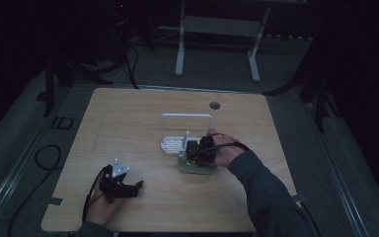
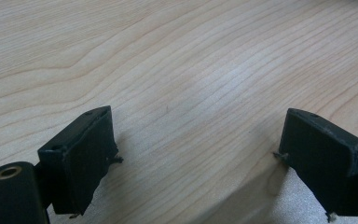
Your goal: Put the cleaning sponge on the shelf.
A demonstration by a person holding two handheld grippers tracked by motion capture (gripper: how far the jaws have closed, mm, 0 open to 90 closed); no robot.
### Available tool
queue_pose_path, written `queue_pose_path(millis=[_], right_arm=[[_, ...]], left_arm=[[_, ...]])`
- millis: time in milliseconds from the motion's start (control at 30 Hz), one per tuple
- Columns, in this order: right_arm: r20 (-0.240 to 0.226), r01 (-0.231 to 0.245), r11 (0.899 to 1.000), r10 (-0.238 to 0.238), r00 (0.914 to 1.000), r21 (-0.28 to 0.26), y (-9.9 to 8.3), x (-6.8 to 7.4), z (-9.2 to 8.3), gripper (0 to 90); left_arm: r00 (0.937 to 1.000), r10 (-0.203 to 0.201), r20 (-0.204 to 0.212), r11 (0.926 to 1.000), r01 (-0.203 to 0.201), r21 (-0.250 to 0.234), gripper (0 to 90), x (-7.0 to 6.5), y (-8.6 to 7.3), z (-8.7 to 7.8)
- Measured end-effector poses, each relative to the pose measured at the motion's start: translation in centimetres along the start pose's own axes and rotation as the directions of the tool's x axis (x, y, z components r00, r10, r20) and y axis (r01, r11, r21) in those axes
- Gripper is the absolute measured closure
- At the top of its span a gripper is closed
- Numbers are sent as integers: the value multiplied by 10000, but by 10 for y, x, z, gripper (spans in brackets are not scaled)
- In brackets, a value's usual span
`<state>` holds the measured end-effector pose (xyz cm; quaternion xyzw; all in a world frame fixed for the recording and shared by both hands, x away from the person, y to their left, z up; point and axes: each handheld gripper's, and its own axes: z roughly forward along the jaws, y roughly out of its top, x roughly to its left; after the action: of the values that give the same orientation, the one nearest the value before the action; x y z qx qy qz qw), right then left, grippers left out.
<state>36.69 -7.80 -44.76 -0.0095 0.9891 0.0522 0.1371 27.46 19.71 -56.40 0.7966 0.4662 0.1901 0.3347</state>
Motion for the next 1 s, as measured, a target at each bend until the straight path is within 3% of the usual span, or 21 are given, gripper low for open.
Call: queue_pose_path(millis=[1000], right_arm=[[634,65,10000,-63,9980,-31,20,-8,-5,717]], left_arm=[[10000,-3,-20,10000,3,10,107,0,0,0]])
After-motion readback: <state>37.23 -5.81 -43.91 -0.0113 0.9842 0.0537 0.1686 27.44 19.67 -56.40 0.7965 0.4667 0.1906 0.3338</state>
